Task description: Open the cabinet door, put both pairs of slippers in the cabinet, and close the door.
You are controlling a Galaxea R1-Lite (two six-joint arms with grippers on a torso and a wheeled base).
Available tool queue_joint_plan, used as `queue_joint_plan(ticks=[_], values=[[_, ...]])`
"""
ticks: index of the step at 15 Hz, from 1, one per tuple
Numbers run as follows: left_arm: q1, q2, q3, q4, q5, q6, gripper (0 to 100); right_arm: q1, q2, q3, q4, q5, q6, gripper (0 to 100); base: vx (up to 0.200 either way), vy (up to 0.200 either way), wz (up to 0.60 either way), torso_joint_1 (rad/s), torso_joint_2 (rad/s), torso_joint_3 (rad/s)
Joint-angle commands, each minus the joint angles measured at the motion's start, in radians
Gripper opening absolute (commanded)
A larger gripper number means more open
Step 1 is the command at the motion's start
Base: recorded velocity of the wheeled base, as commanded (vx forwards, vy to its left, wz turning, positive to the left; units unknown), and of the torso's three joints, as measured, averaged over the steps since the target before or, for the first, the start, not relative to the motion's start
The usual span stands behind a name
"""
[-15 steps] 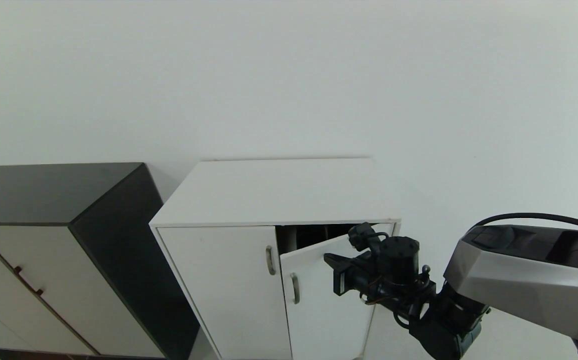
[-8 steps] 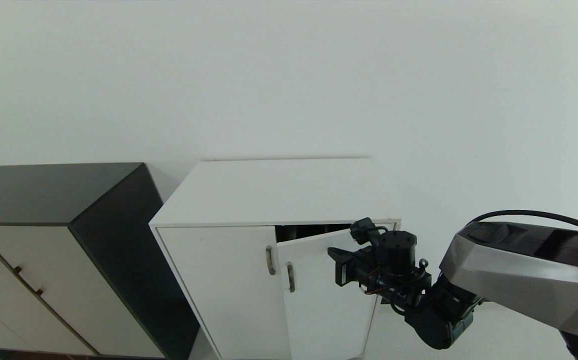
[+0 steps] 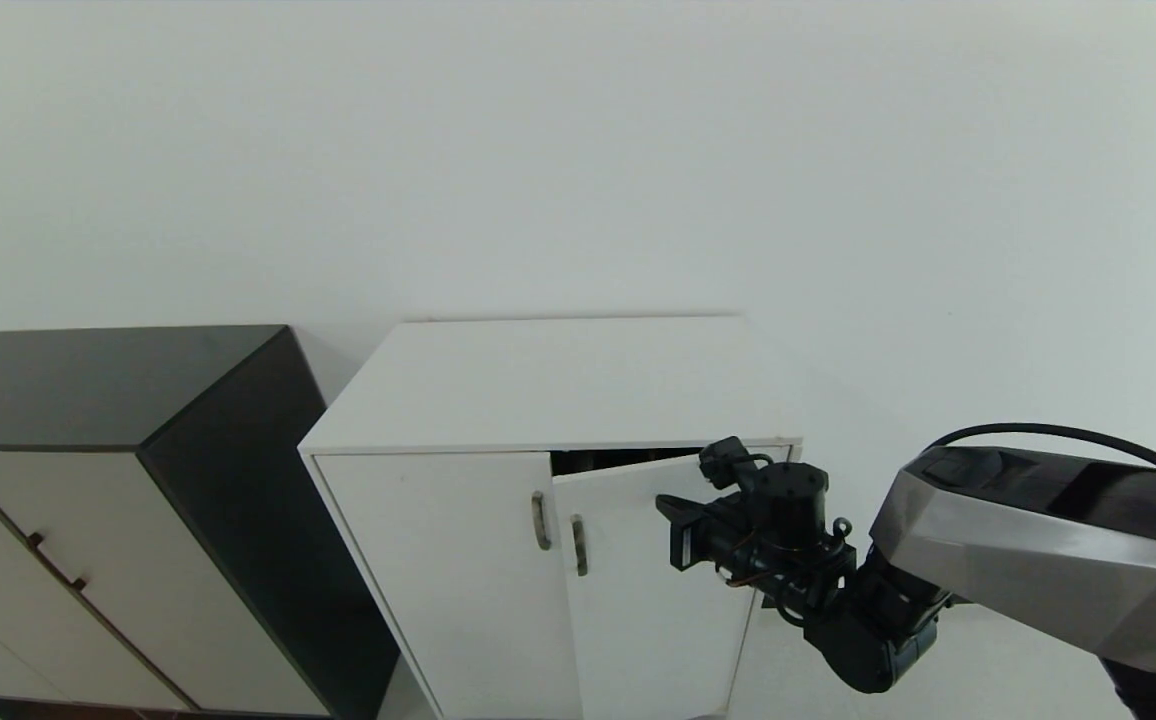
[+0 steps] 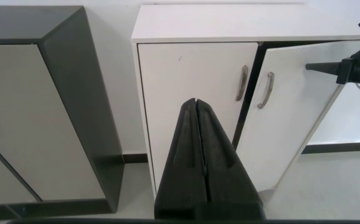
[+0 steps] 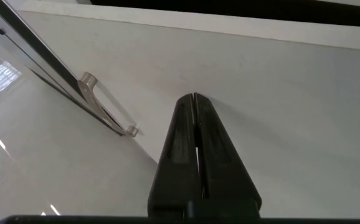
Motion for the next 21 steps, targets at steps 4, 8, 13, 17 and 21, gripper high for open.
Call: queue_joint_plan(ticks=[4,8,13,17,21], values=[[0.000,-0.001,0.000,0.000,0.000,-0.002,0,-0.006,0.014,-0.033,0.022,-0.001,0.000,0,0.000,0.000,0.00,0.000,0.00,0.000],[0.000,-0.001,0.000,0.000,0.000,-0.002,0,-0.020,0.034,-0.053,0.025,-0.001,0.000,0,0.000,0.000,0.00,0.000,0.00,0.000],[0.000,-0.001,0.000,0.000,0.000,0.000,0,-0.034,0.050,-0.068,0.025,-0.001,0.000,0,0.000,0.000,0.00,0.000,0.00,0.000],[0.000,0.001,0.000,0.000,0.000,0.000,0,-0.046,0.051,-0.081,0.044,-0.002,0.000,0,0.000,0.000,0.00,0.000,0.00,0.000],[0.000,0.001,0.000,0.000,0.000,0.000,0,-0.049,0.051,-0.084,0.045,-0.002,0.000,0,0.000,0.000,0.00,0.000,0.00,0.000]])
